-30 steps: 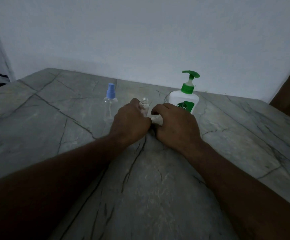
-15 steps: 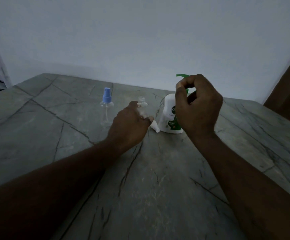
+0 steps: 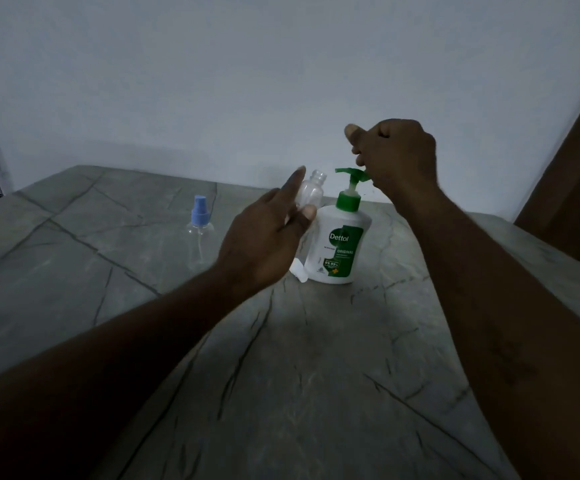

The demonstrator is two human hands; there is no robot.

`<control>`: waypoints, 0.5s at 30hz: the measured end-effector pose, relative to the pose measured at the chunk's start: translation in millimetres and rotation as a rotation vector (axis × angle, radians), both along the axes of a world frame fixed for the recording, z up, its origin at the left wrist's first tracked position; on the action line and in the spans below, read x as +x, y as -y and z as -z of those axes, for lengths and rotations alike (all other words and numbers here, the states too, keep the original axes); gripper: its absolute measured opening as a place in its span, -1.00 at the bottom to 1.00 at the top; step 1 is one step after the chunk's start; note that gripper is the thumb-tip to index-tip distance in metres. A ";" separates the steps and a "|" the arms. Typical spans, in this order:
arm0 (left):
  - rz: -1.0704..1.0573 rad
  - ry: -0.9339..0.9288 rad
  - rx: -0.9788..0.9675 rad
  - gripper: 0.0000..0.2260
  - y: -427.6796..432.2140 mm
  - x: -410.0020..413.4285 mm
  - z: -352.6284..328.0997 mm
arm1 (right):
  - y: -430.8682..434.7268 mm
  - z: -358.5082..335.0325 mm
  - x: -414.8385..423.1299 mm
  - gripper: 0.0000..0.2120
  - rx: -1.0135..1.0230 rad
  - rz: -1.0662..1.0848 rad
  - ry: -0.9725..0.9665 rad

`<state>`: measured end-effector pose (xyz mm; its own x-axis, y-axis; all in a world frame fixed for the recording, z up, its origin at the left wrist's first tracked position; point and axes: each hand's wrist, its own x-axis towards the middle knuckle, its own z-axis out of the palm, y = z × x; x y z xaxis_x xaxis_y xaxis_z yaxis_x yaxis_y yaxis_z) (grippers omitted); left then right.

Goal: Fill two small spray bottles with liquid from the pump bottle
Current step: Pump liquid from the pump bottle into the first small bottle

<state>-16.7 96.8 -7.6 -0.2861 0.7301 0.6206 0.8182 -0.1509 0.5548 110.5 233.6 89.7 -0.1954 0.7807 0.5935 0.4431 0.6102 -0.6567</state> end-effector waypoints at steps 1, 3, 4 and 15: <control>0.013 0.004 0.009 -0.50 -3.2 -1.8 -4.6 | -2.8 -3.9 -4.4 -0.59 -0.056 -0.020 -0.007; 0.066 0.050 0.016 -0.50 -10.1 -6.3 -7.9 | -7.0 -10.6 -11.1 -0.63 -0.196 -0.093 -0.015; 0.094 0.084 0.019 -0.48 -13.5 -8.2 -7.2 | -8.2 -13.5 -13.5 -0.63 -0.276 -0.146 -0.012; 0.305 0.362 0.076 -0.63 -25.1 -9.9 5.8 | -20.3 5.5 -26.0 -0.91 -0.575 -0.312 0.012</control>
